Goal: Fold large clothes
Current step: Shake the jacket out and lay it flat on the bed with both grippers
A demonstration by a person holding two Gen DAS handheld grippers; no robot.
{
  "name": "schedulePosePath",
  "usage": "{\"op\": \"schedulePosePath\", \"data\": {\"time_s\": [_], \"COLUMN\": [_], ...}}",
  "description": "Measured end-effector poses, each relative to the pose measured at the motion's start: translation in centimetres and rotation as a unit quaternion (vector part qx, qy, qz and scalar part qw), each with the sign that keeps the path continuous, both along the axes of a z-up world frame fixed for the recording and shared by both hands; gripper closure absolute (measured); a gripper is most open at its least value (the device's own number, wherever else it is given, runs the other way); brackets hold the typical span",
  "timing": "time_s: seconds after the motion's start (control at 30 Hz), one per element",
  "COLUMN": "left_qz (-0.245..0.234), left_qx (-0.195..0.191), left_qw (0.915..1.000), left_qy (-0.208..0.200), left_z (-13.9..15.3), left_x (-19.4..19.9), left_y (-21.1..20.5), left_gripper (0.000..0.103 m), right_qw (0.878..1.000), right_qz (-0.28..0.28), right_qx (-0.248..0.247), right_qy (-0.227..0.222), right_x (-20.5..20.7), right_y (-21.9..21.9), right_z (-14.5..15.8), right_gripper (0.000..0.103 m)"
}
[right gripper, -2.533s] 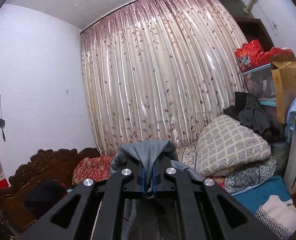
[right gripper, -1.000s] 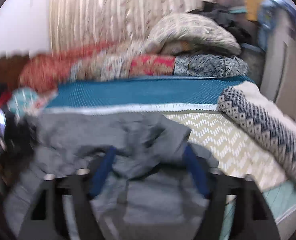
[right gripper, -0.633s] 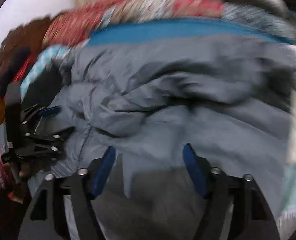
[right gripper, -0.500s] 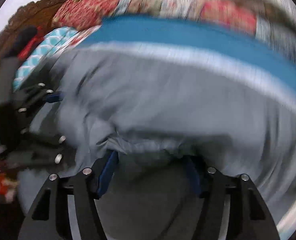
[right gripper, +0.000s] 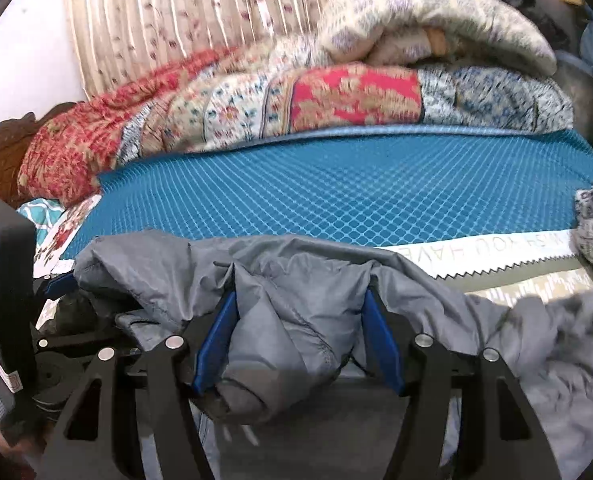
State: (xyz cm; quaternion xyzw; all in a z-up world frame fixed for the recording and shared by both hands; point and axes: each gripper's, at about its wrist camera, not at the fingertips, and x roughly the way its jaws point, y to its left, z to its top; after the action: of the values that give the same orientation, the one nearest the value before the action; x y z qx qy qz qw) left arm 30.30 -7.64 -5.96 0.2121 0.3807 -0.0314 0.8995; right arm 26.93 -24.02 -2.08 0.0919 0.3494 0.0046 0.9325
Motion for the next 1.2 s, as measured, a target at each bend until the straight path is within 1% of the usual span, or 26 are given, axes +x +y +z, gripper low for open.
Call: {"op": "schedulePosePath", "data": {"time_s": [0.1,0.17,0.2,0.23,0.3,0.37,0.43,0.5,0.6,0.67,0.7,0.8,0.9,0.97,1.07,1.13,1.2], "left_qz": [0.001,-0.003,-0.006,-0.008,-0.008,-0.016,-0.031,-0.046,-0.063,-0.080,-0.086,-0.092,-0.083,-0.072,-0.062,-0.070,-0.089], "left_qx": [-0.011,-0.020,-0.025,-0.027,-0.029,-0.036,-0.040,-0.032,-0.035,-0.026,-0.021,-0.015,-0.031,-0.036,-0.042,-0.048,-0.052], "left_qw": [0.9999,0.9998,0.9996,0.9995,0.9992,0.9988,0.9981,0.9976,0.9971,0.9964,0.9961,0.9956,0.9958,0.9963,0.9960,0.9942,0.9916], "left_qy": [-0.007,-0.009,-0.011,-0.015,-0.027,-0.028,-0.035,-0.040,-0.026,-0.010,-0.005,0.007,0.021,0.031,0.048,0.066,0.080], "left_z": [0.5,1.0,1.4,1.8,2.5,3.4,4.3,4.8,4.8,4.2,3.9,3.3,3.1,2.7,1.9,1.3,1.2], "left_x": [-1.0,-1.8,-2.2,-2.5,-3.1,-4.0,-5.4,-6.9,-8.8,-10.2,-10.8,-12.6,-14.4,-15.6,-17.8,-19.6,-21.0], "left_y": [0.8,1.3,1.8,2.4,3.3,4.2,4.6,4.5,4.5,4.1,4.0,4.4,5.7,6.4,7.0,6.6,5.6], "left_gripper": [0.028,0.028,0.027,0.023,0.019,0.018,0.018,0.018,0.018,0.018,0.018,0.018,0.018,0.018,0.018,0.018,0.018], "right_qw": [1.000,1.000,0.999,0.997,0.994,0.994,0.993,0.992,0.995,0.998,0.999,0.999,0.999,0.999,0.998,0.997,0.994], "right_qz": [-0.005,-0.022,-0.034,-0.060,-0.091,-0.088,-0.075,-0.054,-0.027,-0.004,0.001,0.005,-0.018,-0.032,-0.055,-0.074,-0.098], "right_qx": [-0.024,-0.014,-0.017,-0.026,-0.027,-0.012,-0.032,-0.065,-0.061,-0.042,-0.032,0.000,0.010,0.002,-0.026,-0.019,0.011], "right_qy": [-0.002,-0.012,-0.023,-0.041,-0.056,-0.068,-0.086,-0.098,-0.075,-0.042,-0.034,-0.041,-0.043,-0.030,0.005,0.022,0.037], "right_x": [0.7,0.6,0.6,0.3,-0.5,-1.4,-2.5,-3.7,-4.5,-5.1,-5.8,-9.4,-14.2,-16.9,-20.6,-22.7,-25.2], "right_y": [-1.2,-2.2,-2.8,-3.7,-5.4,-6.1,-5.5,-4.1,-3.4,-3.1,-3.0,-3.3,-4.9,-5.9,-7.2,-8.6,-10.2], "right_z": [-0.4,0.1,0.4,1.3,2.5,3.5,4.4,4.8,4.1,3.1,2.8,3.2,3.9,3.7,2.7,2.1,1.4], "right_gripper": [0.006,0.006,0.006,0.006,0.006,0.006,0.006,0.006,0.006,0.006,0.006,0.006,0.006,0.006,0.006,0.006,0.006]}}
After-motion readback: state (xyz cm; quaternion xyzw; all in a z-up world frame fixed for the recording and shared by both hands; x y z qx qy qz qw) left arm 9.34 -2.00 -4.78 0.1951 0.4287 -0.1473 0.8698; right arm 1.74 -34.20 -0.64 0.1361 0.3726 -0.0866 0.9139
